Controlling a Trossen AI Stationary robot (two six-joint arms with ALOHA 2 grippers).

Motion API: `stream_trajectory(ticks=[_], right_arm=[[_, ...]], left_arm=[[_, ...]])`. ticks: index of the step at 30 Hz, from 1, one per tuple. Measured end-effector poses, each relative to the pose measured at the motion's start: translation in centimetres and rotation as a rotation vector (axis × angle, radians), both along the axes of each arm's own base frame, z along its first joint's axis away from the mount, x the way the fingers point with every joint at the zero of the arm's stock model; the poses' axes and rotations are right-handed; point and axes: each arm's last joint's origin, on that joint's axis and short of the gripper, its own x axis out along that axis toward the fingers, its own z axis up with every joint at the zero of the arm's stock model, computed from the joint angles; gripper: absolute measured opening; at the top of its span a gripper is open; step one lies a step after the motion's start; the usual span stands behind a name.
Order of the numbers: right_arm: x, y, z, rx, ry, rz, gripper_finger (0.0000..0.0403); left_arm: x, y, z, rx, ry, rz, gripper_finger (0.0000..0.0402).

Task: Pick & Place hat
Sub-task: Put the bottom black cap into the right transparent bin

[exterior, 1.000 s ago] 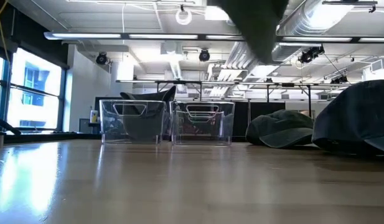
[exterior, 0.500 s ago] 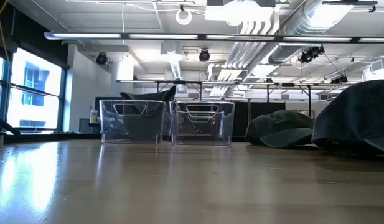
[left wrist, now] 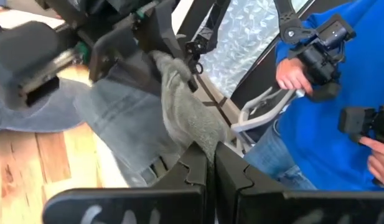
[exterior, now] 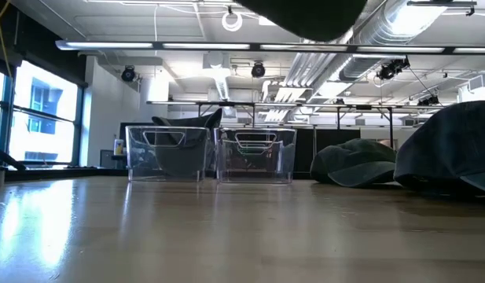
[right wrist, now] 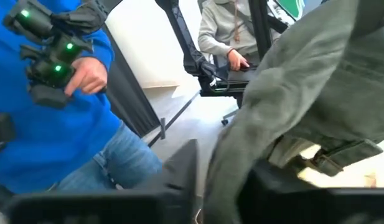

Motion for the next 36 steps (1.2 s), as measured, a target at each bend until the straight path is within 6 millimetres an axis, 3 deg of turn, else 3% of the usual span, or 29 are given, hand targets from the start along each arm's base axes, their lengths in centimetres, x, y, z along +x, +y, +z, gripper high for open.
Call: stream_trajectory(ticks=[2,5,10,15,19,28,32,36], right_arm=[[0.0,0.0,0.0,0.016,0.013,0.0,0.0015],[0.0,0.0,0.0,0.075,0.058,-0.004,0.0019],[-0.1,0.2,0.0,0.107,0.082,0.018,0.0006],[-0.1,0.2,0.3,0.143,0.08,0.029,0.0004],[-0.1,0.2,0.3,0.153,0.084,0.027,0.0004],[-0.1,0.2,0.4,0.168,0.088,0.02,0.0003],[-0.1,0.2,0.4,0.205,0.121,0.025,0.0004],[-0.2,0.3,0.4,0.246,0.161,0.066,0.0004]], left_arm=[[0.0,0.0,0.0,0.003,0.001,0.008,0.0002],[0.1,0.3,-0.1,0.002,0.003,0.01,0.0025],[0.8,1.3,-0.8,-0.031,0.048,-0.002,0.0116],[2.4,-0.1,-2.2,-0.04,0.022,-0.077,0.0199],[4.6,-0.8,-4.0,-0.042,-0.031,-0.07,0.0234],[6.8,-1.9,-6.4,-0.263,0.029,-0.329,0.0249],[6.6,-2.4,-5.8,-0.309,0.024,-0.423,0.0231],[5.6,-3.1,-4.5,-0.331,0.024,-0.471,0.0185]])
